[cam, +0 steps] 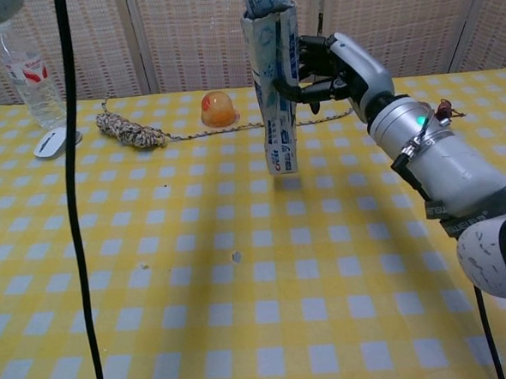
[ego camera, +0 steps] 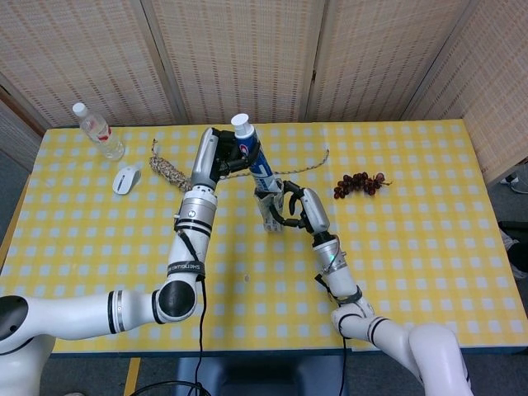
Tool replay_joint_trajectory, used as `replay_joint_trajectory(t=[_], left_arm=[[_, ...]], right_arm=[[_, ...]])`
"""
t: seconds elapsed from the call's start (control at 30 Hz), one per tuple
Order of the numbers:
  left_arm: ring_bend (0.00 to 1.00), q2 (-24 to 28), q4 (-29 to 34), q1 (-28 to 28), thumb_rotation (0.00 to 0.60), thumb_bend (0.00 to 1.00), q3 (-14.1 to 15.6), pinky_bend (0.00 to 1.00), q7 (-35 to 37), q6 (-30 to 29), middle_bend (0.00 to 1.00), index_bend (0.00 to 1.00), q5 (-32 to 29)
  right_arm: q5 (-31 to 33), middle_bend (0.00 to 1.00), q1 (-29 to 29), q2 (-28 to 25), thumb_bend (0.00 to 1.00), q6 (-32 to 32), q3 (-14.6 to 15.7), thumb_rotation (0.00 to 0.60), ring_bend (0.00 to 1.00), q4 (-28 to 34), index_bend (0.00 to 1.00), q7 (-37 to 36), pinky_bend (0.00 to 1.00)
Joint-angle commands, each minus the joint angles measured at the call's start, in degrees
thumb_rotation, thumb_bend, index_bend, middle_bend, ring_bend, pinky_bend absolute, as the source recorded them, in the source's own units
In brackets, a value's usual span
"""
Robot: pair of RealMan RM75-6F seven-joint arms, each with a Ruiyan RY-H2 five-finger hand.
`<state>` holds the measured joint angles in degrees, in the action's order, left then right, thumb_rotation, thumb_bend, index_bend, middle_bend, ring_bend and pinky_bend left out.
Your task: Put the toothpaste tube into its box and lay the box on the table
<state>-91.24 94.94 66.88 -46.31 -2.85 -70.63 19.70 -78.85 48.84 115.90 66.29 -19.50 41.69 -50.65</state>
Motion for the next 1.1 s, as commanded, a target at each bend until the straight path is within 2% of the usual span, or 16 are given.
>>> replay_joint_trajectory(t=[0.03, 0.37, 1.1], left_arm=[[1.00, -0.09, -0.09, -0.07, 0.600, 0.84, 0.44, 1.00, -0.14, 0.00, 1.00, 0.93, 0.71], [1.00, -1.20, -1.18, -0.33, 0.600, 0.84, 2.81, 1.00, 0.09, -1.63, 1.00, 0.93, 6.88], [1.00, -3.32, -1.87, -1.94, 0.600, 0.84, 6.00, 1.00, -0.23, -1.67, 1.00, 0.93, 12.79]], right_arm=[[0.04, 0.56, 0.01, -0.03, 0.41, -0.11, -0.01, 0.600, 0.67, 0.03, 0.63, -0.15, 0.71], [0.22, 0.56, -0.12, -0.13, 0.41, -0.48, -0.03, 0.600, 0.67, 0.13, 0.63, -0.84, 0.71], [0.51, 0.56, -0.10, -0.73, 0.41, -0.51, -0.62, 0.600, 0.67, 2.12, 0.63, -1.23, 0.71]])
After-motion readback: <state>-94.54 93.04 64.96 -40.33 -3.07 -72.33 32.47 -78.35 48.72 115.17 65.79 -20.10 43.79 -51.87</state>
